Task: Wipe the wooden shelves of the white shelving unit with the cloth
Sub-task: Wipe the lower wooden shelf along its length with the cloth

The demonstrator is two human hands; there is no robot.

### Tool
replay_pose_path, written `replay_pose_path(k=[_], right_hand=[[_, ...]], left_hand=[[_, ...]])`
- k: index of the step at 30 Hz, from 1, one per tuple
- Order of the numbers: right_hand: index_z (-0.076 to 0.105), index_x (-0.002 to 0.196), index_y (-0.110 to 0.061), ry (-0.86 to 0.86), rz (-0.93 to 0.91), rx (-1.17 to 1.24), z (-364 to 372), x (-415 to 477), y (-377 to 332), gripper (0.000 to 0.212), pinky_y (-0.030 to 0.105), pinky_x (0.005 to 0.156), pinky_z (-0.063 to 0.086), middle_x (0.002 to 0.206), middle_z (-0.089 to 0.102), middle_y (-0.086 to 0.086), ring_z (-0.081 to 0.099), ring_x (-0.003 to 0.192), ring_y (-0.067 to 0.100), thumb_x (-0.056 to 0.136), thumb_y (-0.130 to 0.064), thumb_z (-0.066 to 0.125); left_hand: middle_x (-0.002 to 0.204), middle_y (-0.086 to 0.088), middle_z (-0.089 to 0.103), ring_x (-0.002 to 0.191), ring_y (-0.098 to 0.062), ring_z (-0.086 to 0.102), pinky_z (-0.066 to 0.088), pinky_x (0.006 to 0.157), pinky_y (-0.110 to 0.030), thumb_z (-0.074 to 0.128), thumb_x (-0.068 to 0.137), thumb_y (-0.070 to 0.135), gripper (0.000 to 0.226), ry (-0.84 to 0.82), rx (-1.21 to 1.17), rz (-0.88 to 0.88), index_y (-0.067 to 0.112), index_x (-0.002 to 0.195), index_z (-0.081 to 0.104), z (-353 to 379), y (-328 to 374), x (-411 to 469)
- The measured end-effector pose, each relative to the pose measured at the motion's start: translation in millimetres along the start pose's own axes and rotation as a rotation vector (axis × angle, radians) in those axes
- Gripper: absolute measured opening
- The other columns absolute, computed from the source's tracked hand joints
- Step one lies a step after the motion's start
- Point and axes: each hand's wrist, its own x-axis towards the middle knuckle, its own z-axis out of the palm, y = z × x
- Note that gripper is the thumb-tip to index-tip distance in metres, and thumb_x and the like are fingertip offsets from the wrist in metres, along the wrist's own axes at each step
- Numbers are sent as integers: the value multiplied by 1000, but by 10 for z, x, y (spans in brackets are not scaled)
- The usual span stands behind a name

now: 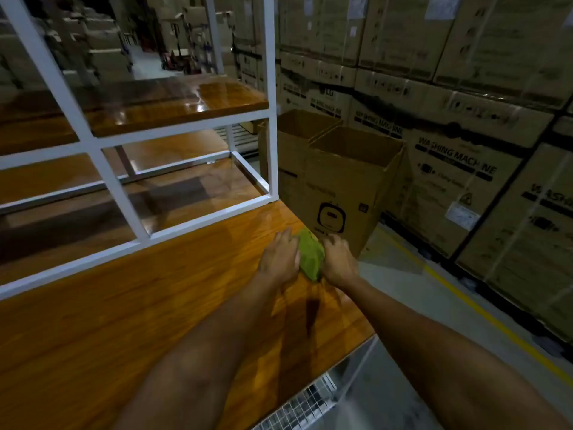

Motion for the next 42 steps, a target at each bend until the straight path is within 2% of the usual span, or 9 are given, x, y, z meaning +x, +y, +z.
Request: replay_pose_path(k=[4, 8, 15, 21, 25, 33, 36, 39, 42], right_hand=[[63, 118, -13, -216, -69, -141, 203, 101, 179, 38, 39, 87, 50, 134, 50, 12, 51, 116, 33, 81, -4, 66], [61, 98, -12, -280, -125, -179, 312, 169, 278, 17, 37, 76, 44, 113, 52, 13, 52, 105, 34, 84, -16, 69], [65, 111, -10, -267, -209, -199, 375, 300, 398, 21, 42, 82, 47, 114, 55, 13, 49, 110, 34, 90, -15, 62], [53, 67, -25, -362, -175, -78, 91, 381, 380, 29, 32, 58, 35, 71, 51, 1, 55, 74, 26, 96, -25, 54], [67, 75, -21, -314, -151, 45, -55, 438, 305, 29, 37, 55, 45, 73, 64, 3, 59, 65, 24, 99, -32, 53], [51, 56, -16, -135, -173, 273, -524, 632, 16, 41, 36, 49, 39, 53, 55, 6, 50, 48, 25, 97, -14, 53], [66, 74, 1, -74, -114, 410, -660, 714, -112, 31, 34, 49, 37, 65, 63, 20, 55, 55, 28, 97, -16, 55], [72, 85, -9, -38, -55, 558, -770, 791, -234, 23, 28, 50, 38, 72, 65, 6, 57, 63, 17, 98, -16, 54], [69, 85, -16, -21, -40, 645, -866, 871, -299, 21, 28, 54, 41, 76, 65, 3, 60, 69, 19, 99, -18, 53]], left_hand=[[116, -14, 54, 109, -32, 54, 49, 84, -41, 50, 95, 21, 22, -205, -8, -13, 9, 109, 63, 282, 60, -35], [116, -15, 57, 107, -33, 57, 48, 85, -41, 53, 93, 21, 24, -269, -71, -38, 8, 109, 65, 460, 141, -17], [113, -16, 54, 106, -33, 54, 47, 84, -40, 62, 86, 34, 31, -288, -72, -29, 8, 104, 62, 592, 176, 60], [97, -16, 63, 90, -33, 60, 49, 71, -43, 55, 96, 29, 27, -277, -188, -87, 7, 90, 69, 471, 143, 163], [81, -10, 69, 76, -29, 62, 46, 62, -36, 56, 95, 27, 29, -203, -292, -126, 11, 76, 71, 286, 69, 277], [69, -7, 71, 59, -18, 68, 59, 61, -38, 59, 91, 17, 19, 35, -571, -274, 10, 81, 74, -308, 32, 585], [84, -5, 71, 78, -20, 69, 62, 70, -40, 68, 89, 25, 11, 24, -811, -395, 16, 87, 73, -464, 55, 686], [94, -1, 72, 92, -20, 67, 57, 81, -43, 77, 76, 39, 28, 19, -946, -362, 24, 99, 73, -604, 41, 731], [103, -11, 68, 97, -24, 66, 59, 81, -39, 78, 78, 10, 46, -33, -1048, -371, 16, 120, 61, -763, 16, 745]])
